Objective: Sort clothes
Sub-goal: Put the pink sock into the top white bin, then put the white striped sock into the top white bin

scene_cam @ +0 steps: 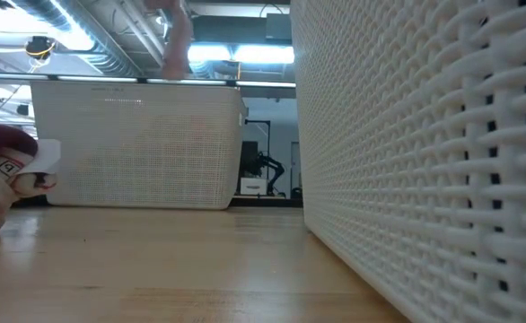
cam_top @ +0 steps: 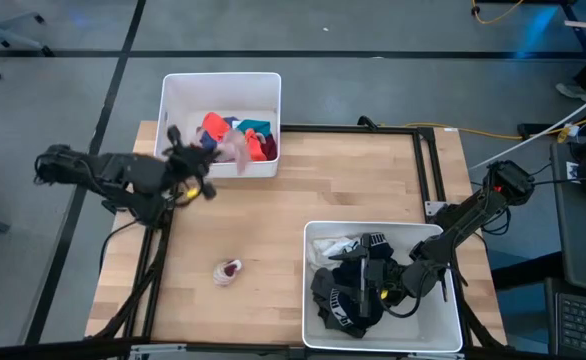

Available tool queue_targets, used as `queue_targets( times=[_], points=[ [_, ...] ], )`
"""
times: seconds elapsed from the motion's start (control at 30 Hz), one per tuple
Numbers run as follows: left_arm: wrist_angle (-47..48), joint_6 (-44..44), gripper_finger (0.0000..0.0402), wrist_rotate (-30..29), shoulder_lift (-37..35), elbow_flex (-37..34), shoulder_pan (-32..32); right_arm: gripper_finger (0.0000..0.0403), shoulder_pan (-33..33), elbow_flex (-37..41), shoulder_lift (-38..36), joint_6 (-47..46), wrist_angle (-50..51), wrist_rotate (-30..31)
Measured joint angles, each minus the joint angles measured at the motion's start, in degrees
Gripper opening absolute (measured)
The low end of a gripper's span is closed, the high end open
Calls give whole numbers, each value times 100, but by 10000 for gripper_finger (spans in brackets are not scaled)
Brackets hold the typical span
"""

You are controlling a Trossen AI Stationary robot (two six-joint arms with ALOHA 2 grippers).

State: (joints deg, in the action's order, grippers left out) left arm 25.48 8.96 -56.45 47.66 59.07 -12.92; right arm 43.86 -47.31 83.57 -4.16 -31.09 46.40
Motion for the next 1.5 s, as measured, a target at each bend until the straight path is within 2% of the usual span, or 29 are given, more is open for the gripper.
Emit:
queue_targets(
  times=[0.2,0.4,0.53,0.77,0.87,0.93,1.1,1.2,1.5],
  points=[
    [-98,552,20,178,54,-40,1401,288,0,0,0,0,-2,0],
    [-62,469,29,880,272,-79,2514,288,0,0,0,0,-3,4],
    [-30,258,69,1447,443,-79,2913,288,0,0,0,0,-2,49],
    [395,-245,174,1866,584,-80,3061,288,0,0,0,-1,49,49],
    [848,-615,204,2507,545,66,2918,288,0,0,0,-6,106,51],
    [1066,-965,216,3141,483,166,2719,288,0,0,0,-9,123,49],
    [1228,-1803,218,4835,400,70,1803,288,0,0,0,-13,127,49],
    [1309,-2339,212,4999,499,-142,1038,288,0,0,0,-13,127,51],
    [1261,-4140,206,4818,1018,-883,-824,288,0,0,0,-26,118,49]
  ],
)
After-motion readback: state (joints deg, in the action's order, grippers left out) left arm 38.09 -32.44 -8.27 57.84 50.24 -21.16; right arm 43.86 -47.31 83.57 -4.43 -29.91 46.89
